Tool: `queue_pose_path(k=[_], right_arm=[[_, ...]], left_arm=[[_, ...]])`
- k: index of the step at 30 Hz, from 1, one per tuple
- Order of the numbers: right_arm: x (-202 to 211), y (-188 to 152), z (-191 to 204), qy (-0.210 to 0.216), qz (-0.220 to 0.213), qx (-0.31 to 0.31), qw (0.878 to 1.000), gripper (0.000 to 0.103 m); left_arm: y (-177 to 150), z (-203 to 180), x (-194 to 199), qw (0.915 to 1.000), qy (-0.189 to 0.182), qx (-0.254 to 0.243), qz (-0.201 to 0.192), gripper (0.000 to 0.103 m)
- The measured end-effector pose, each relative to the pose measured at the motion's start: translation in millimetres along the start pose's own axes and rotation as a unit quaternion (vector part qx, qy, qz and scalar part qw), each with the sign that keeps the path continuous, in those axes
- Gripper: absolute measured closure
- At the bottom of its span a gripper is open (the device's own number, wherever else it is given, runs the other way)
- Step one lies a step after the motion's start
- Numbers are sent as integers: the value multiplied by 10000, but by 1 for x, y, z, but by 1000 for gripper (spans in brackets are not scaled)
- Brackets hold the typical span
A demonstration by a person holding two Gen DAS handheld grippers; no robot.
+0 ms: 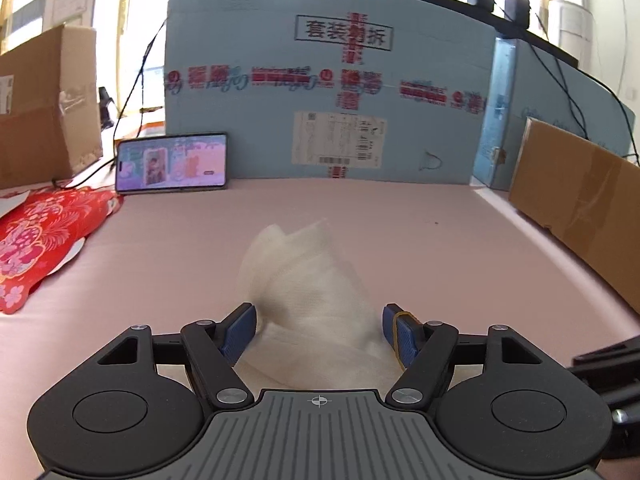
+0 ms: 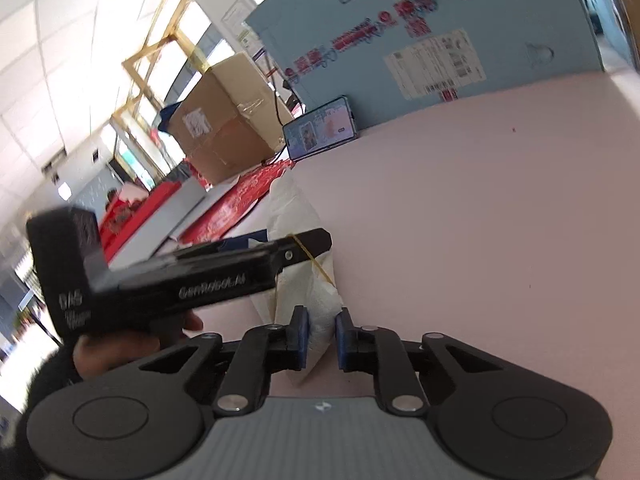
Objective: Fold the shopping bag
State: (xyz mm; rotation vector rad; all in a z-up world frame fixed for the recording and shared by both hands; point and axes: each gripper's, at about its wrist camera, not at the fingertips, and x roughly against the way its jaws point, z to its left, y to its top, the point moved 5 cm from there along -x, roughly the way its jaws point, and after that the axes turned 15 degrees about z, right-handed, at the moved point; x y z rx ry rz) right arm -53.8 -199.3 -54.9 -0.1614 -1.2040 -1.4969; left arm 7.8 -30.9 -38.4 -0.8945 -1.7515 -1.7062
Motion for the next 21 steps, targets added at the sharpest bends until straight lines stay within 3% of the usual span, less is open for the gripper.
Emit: queue_pose_path(k=[2, 5, 8, 9, 10, 12, 14, 17, 19, 21], right_arm=[[1, -2, 11, -259, 29, 363, 9990, 90], [3, -5, 2, -237, 97, 116, 9996, 91], [8, -6, -15, -50, 19, -453, 9990, 103], [10, -6, -21, 59, -27, -667, 9978, 103], [12, -6, -27, 169, -74, -881, 9959, 103], [17, -6, -38, 387, -166, -1306, 9905, 100], [23, -5, -38, 657, -350, -1289, 9889, 93], [19, 3, -25, 690, -233, -946, 9928, 53], [8, 5, -17, 697, -34, -836, 9941, 55], [-10, 6, -5, 137, 304, -379, 9987, 74]], left_arm=[[1, 6, -5, 9999, 101, -86, 79, 29], [-3, 15, -4, 9987, 293, -375, 166, 25], [-15, 20, 15, 9917, 1041, -757, -21, 26], [-19, 21, 23, 9874, 1336, -834, -119, 26], [-20, 22, 27, 9863, 1398, -855, -166, 25], [-26, 15, 35, 9886, 1140, -962, -217, 25], [-31, 8, 34, 9897, 920, -1082, -165, 25], [-34, -3, 31, 9893, 630, -1309, -124, 25], [-35, -9, 31, 9878, 447, -1486, -130, 25], [-37, -7, 33, 9863, 465, -1578, -76, 22]])
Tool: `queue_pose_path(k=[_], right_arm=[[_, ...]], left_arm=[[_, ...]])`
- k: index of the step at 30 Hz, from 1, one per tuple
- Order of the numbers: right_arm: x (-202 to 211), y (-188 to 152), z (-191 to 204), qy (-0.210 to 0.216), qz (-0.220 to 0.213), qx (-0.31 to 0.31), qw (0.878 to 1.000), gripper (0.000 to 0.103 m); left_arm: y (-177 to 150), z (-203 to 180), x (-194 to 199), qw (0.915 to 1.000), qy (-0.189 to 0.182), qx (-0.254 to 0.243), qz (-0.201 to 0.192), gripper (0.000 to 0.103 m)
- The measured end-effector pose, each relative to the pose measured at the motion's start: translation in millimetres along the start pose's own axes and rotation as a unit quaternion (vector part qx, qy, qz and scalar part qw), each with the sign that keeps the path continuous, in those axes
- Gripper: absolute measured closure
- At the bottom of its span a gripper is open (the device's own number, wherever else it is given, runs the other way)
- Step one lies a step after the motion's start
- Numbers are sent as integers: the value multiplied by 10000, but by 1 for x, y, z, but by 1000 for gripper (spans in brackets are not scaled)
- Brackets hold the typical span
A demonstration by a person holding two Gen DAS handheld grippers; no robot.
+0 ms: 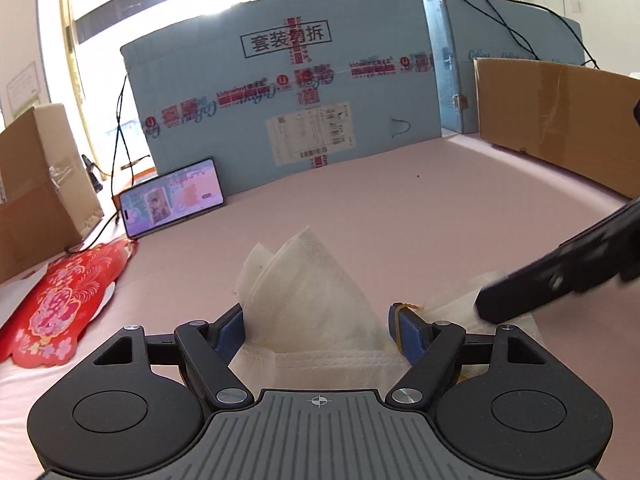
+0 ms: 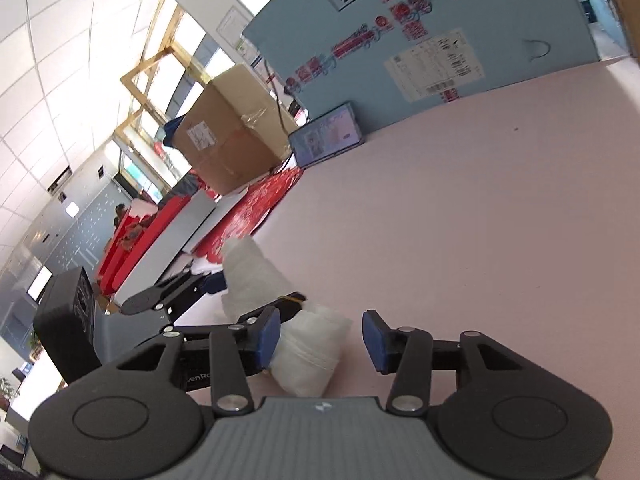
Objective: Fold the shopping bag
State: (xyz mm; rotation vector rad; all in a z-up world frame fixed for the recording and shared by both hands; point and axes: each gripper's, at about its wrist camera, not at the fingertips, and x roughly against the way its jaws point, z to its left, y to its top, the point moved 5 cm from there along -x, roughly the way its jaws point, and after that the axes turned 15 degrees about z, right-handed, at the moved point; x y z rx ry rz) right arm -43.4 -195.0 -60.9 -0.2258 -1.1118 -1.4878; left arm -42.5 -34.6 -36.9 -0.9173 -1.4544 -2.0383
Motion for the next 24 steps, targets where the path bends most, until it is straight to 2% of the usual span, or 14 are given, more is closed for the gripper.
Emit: queue_pose_path(k=[2, 3, 4, 7, 8, 11, 14, 16, 18, 22, 24], right_arm=[[-4, -4, 16, -566, -100, 560, 9968, 74], [-5, -7, 26, -915, -157, 840, 9921, 73], [-5, -9, 31, -1072, -192, 925, 9897, 73], [-4, -13, 30, -1067, -299, 640, 9918, 72], [-4, -15, 30, -1072, -325, 579, 9920, 72], [-2, -17, 28, -988, -424, 240, 9939, 72], [-3, -6, 6, -230, -411, -785, 9958, 77], [-4, -2, -3, 18, -433, -1144, 9925, 78], [-5, -2, -2, -55, -439, -1004, 9940, 79], [-5, -4, 6, -358, -385, -531, 9972, 81], [-3, -5, 11, -462, -352, -359, 9977, 79]], left_arm=[[-5, 0, 7, 9998, 178, -52, 24, 22], [-9, -2, 12, 9993, 360, -51, 34, 22], [-12, -7, 16, 9981, 612, -74, 24, 21], [-21, -25, 26, 9891, 1460, -173, -31, 20], [-23, -29, 30, 9867, 1607, -235, -39, 20], [-29, -41, 40, 9815, 1854, -479, -50, 20], [-34, -59, 49, 9784, 1911, -772, -147, 22], [-36, -60, 52, 9794, 1866, -766, -140, 22], [-37, -56, 53, 9793, 1876, -759, -95, 21], [-34, -33, 40, 9598, 2580, -1107, 5, 21], [-25, -21, 32, 9620, 2495, -1099, -168, 21]])
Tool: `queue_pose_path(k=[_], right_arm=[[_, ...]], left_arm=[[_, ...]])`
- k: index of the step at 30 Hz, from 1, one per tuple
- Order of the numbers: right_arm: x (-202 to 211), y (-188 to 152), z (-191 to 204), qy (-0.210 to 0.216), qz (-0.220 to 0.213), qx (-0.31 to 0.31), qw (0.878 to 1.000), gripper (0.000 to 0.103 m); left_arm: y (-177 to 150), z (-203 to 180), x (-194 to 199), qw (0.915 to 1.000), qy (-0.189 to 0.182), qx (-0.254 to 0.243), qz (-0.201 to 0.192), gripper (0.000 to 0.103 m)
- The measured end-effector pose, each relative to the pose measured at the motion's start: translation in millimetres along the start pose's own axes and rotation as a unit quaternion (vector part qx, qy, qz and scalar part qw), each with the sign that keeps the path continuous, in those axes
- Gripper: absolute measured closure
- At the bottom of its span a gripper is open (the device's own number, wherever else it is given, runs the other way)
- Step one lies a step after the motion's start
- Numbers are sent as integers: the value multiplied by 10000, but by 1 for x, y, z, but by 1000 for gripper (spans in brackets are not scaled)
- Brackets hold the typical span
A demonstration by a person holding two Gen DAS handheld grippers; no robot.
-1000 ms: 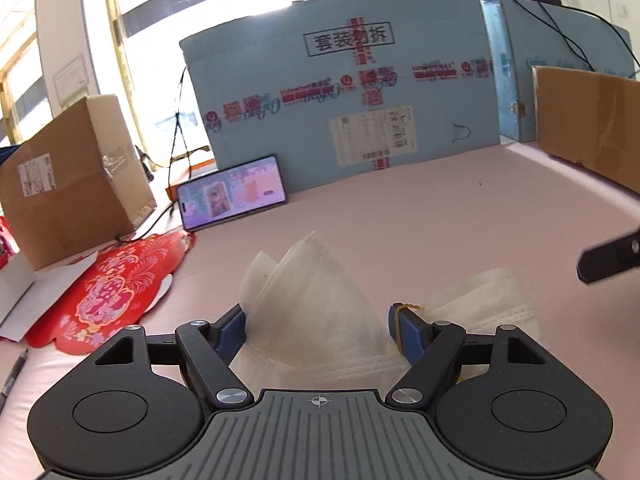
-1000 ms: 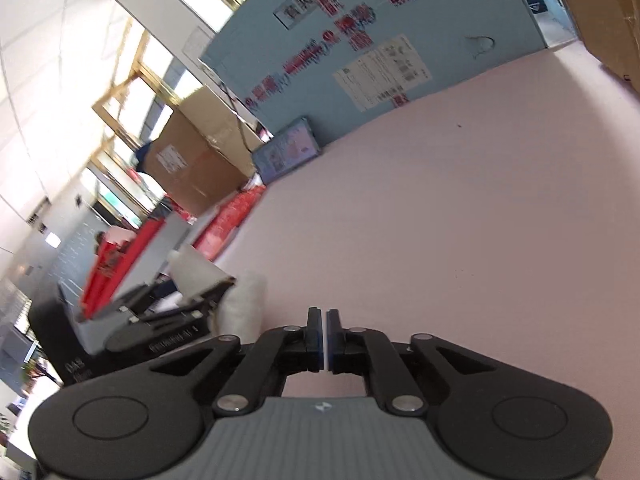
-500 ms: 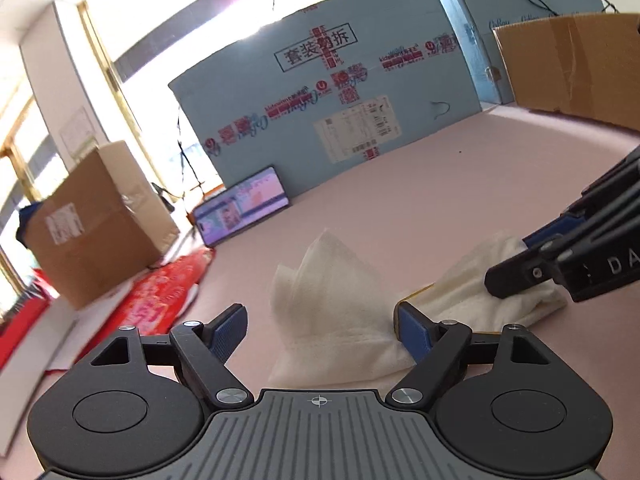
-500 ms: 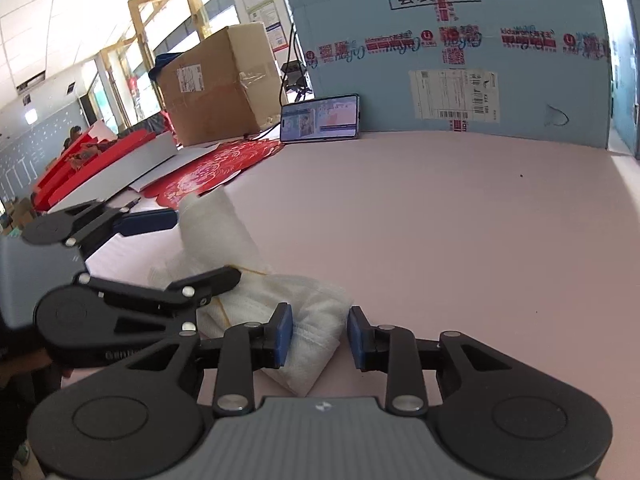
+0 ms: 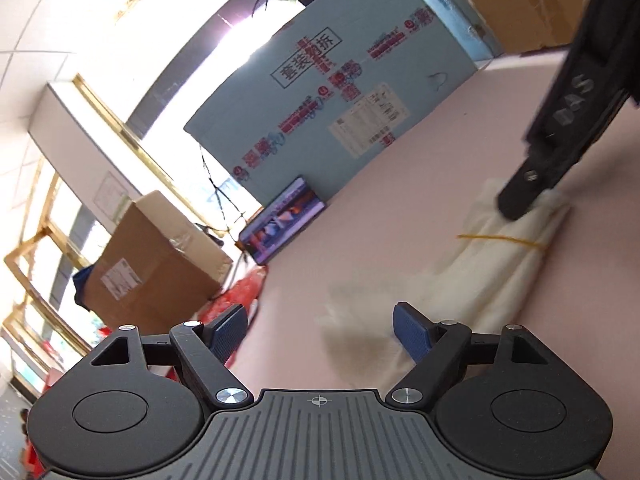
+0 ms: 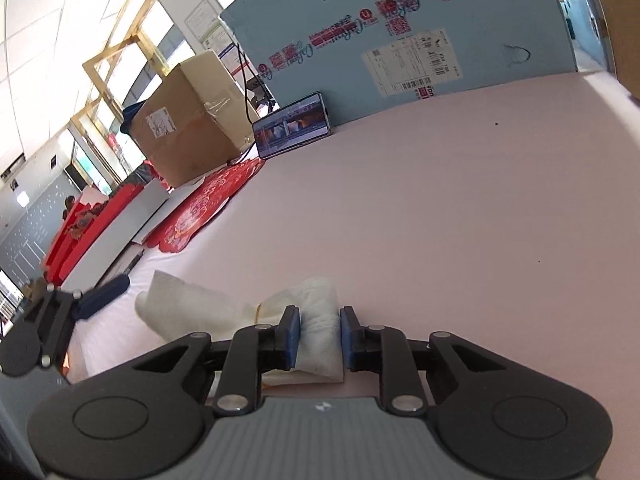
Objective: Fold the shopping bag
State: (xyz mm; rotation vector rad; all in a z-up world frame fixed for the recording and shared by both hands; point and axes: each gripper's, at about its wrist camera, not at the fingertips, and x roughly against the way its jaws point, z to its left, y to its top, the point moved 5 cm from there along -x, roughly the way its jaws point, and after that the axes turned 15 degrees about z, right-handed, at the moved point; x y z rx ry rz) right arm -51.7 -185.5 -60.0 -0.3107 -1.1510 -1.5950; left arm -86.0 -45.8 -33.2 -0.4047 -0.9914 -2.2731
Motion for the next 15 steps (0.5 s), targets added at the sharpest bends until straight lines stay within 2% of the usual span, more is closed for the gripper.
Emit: queue_pose_path(k=[3, 4, 7, 9, 12, 15], right_arm=[[6, 0, 4, 105, 41, -20, 9999, 75], [7, 0, -1, 245, 83, -185, 9995, 75], [7, 2, -16, 699, 234, -791, 9941, 75], [10, 7, -19, 675, 116, -826, 9942, 75], [18, 13, -15, 481, -251, -608, 9967, 75], [19, 17, -5, 731, -278, -337, 9964, 75]], left_arm=[[13, 16, 6, 9987, -115, 397, -297, 21], [14, 16, 14, 9974, -297, 529, -386, 21], [16, 9, 44, 9885, -1063, 885, -619, 21], [14, -2, 58, 9767, -1722, 1085, -675, 21], [12, -23, 56, 9589, -2477, 1311, -451, 21], [9, -33, 38, 9565, -2489, 1520, -16, 22]])
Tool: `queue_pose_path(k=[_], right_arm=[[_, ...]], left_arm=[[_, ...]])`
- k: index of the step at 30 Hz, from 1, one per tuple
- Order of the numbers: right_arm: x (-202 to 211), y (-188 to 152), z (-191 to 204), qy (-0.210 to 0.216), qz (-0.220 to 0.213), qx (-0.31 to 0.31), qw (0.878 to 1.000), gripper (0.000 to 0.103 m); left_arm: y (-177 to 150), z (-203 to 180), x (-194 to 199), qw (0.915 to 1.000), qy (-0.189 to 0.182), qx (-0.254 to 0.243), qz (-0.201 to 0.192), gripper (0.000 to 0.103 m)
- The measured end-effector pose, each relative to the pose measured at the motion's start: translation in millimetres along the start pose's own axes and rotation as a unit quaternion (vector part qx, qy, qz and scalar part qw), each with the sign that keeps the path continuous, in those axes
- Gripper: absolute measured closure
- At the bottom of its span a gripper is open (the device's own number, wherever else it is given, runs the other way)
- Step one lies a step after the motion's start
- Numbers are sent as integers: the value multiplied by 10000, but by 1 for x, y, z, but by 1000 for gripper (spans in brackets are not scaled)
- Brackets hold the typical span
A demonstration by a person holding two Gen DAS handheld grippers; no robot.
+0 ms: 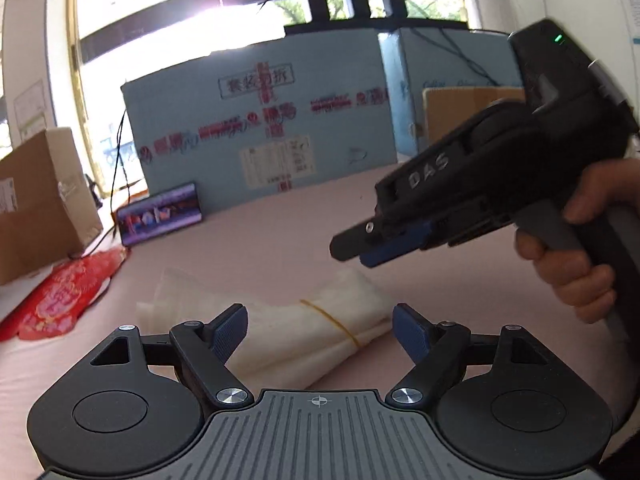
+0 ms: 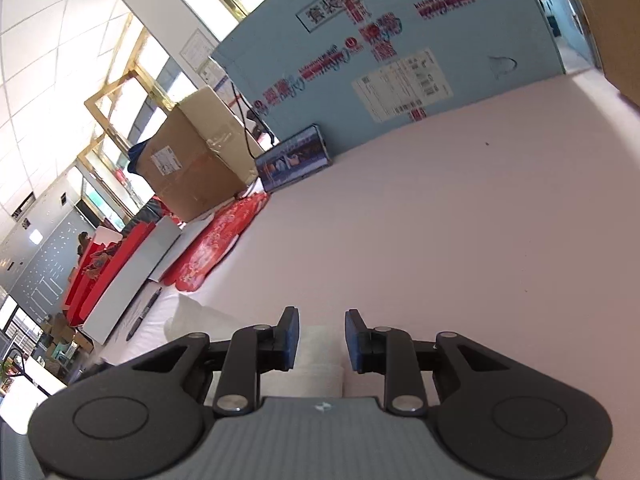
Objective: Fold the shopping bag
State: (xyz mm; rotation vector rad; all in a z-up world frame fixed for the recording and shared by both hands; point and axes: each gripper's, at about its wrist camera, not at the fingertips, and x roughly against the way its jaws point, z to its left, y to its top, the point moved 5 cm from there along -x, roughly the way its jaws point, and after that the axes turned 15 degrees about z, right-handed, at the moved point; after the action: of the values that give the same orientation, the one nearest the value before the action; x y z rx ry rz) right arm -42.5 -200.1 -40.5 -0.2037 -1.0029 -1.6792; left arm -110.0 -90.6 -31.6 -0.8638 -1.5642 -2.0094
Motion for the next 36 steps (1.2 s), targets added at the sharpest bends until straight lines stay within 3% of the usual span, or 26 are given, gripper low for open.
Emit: queue_pose_path(k=[1, 4, 6, 15, 17, 18, 19, 20, 23, 26, 29, 31, 36], right_arm=[[-1, -2, 4, 138, 90, 95, 9998, 75], [-14, -4, -3, 378, 474, 9, 9982, 80], [-24, -4, -11, 419, 688, -118, 9967, 103], [-18, -16, -10, 395, 665, -111, 9969, 103], [-17, -16, -10, 422, 670, -124, 9968, 103], [-16, -16, -10, 428, 664, -139, 9968, 103], [-16, -16, -11, 431, 653, -158, 9968, 103], [-15, -16, -11, 442, 652, -174, 9967, 103], [-16, -14, -12, 489, 658, -239, 9963, 103], [-19, -13, -15, 538, 660, -359, 9957, 103], [-21, -11, -17, 580, 666, -467, 9950, 103], [-21, -9, -19, 610, 676, -547, 9943, 103], [-19, -2, -13, 377, 585, -291, 9972, 98]], left_arm=[[-1, 3, -5, 9999, -10, 128, 102, 23], [-3, -2, -17, 9990, 333, -93, 293, 23], [-2, -2, -17, 9985, 409, -123, 333, 22], [0, 5, -15, 9957, 800, -221, 415, 21], [-2, 16, -14, 9918, 1188, -59, 457, 24], [-4, 29, -14, 9848, 1675, 62, 465, 32], [-6, 42, -14, 9790, 1966, 207, 488, 33], [-8, 50, -12, 9780, 1997, 323, 515, 33], [-8, 45, 7, 9835, 1786, 219, 161, 33], [0, 12, 21, 9932, 1125, -191, -220, 33], [5, -9, 5, 9958, 767, -486, -114, 34], [7, -11, -8, 9959, 734, -524, 21, 55], [7, -34, -19, 9886, 849, -1224, 220, 81]])
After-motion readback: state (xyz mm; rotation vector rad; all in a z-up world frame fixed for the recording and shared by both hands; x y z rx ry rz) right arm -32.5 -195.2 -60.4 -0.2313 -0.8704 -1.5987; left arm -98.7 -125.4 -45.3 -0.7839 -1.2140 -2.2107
